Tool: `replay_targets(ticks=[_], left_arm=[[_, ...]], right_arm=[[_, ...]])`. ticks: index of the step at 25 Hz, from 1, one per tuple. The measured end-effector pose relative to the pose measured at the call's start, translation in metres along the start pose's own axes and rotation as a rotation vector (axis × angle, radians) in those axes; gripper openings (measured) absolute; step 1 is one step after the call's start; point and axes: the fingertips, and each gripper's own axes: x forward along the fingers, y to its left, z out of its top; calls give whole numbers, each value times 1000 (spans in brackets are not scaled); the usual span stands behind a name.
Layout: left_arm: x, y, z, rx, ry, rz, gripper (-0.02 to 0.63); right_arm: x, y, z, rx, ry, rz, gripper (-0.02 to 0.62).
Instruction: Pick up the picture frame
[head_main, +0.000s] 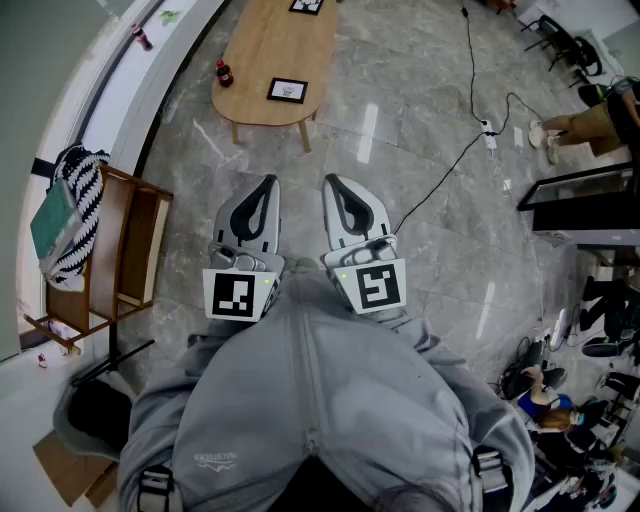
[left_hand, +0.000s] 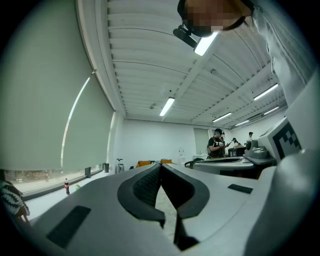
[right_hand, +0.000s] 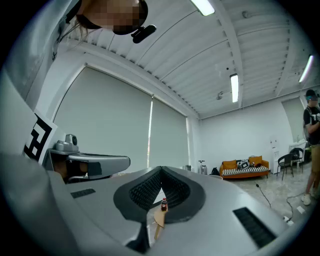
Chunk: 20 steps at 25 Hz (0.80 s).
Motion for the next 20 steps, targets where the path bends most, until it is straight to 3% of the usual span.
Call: replay_targets(ticks=[20], left_arm=[[7, -28, 1, 43, -10, 38, 17]], right_arm=[[-21, -35, -2, 44, -13, 11, 32]])
